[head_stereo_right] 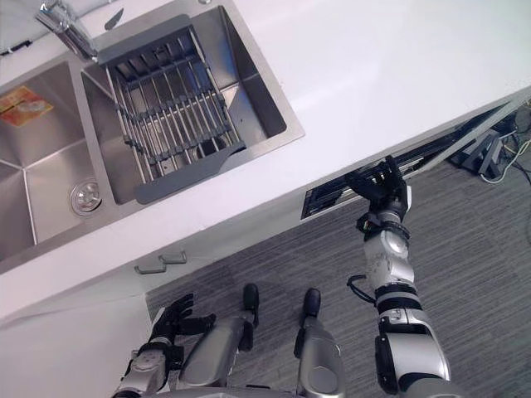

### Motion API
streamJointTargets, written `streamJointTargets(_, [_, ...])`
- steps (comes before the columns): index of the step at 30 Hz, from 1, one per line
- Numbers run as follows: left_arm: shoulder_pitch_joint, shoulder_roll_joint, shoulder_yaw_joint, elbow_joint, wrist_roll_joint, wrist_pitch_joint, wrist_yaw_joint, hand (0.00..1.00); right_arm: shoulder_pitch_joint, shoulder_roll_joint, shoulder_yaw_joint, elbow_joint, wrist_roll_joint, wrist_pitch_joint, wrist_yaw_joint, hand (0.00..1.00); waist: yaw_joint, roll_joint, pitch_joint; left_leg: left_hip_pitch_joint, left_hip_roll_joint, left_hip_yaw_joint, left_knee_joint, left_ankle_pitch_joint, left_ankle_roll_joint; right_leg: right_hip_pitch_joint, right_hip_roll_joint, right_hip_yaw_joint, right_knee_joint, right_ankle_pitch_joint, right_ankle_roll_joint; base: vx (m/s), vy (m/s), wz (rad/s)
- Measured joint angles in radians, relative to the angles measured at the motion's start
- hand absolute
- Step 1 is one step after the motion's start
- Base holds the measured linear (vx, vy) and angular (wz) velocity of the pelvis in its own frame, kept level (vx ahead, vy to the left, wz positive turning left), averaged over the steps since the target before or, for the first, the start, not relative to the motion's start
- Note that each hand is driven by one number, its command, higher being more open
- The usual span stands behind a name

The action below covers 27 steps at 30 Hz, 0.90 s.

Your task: Walk over to the sink, pick up the cup, carry it to the dishwasher, place the cup inside the dishwasher, then close the dishwasher door

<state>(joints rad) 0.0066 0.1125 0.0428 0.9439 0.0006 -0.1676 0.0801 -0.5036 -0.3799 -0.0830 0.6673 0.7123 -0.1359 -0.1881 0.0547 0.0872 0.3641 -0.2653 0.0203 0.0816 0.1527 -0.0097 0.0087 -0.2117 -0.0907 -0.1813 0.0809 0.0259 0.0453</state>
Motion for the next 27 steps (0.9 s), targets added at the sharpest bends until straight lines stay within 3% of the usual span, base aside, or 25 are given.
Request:
streamJointTargets(12, [-0.005, 0.001, -0.010, -0.003, 0.001, -0.006, 0.003, 0.90, -0.004, -0.007, 0.055, 0.017, -0.116, 0.001, -0.008, 0.90, -0.008, -0.006, 0.004, -0.020, 0.006, -0.013, 0.013, 0.000, -0.004, -0.011, 0.006, 0.000, -0.012, 0.009, -0.007, 0.00, 0.001, 0.00])
streamJointTargets(15, [-0.010, 0.006, -0.012, -0.003, 0.001, -0.005, 0.004, 0.90, 0.034, -0.001, 0.111, -0.015, -0.174, 0.005, 0.017, 0.90, -0.013, -0.015, 0.010, -0.013, 0.004, -0.019, 0.012, 0.000, -0.004, -0.002, 0.006, -0.004, -0.012, 0.009, -0.006, 0.01, 0.003, 0.04])
streamJointTargets(18, [-0.010, 0.005, -0.014, -0.003, 0.002, 0.001, 0.006, 0.90, 0.132, 0.029, 0.087, -0.110, -0.236, 0.008, 0.017, 0.90, -0.016, -0.016, 0.010, 0.008, -0.002, -0.028, 0.002, 0.000, -0.004, 0.017, 0.004, -0.006, -0.012, 0.004, -0.001, 0.02, 0.010, 0.09])
streamJointTargets(22, [-0.009, 0.016, -0.013, 0.002, 0.030, 0.016, 0.007, 0.90, 0.337, 0.068, 0.091, -0.290, -0.412, 0.013, 0.073, 0.90, -0.028, -0.040, -0.004, 0.057, -0.010, -0.038, -0.028, 0.003, -0.004, 0.059, -0.001, -0.017, -0.013, -0.011, 0.003, 0.04, 0.014, 0.10])
streamJointTargets(27, [0.001, 0.023, -0.013, 0.014, 0.065, 0.029, 0.006, 0.90, 0.565, 0.188, 0.076, -0.385, -0.595, 0.014, 0.105, 0.90, -0.043, -0.101, -0.086, 0.104, -0.022, -0.076, -0.086, 0.023, -0.006, 0.101, -0.016, -0.060, -0.018, -0.037, 0.008, 0.06, -0.001, 0.26])
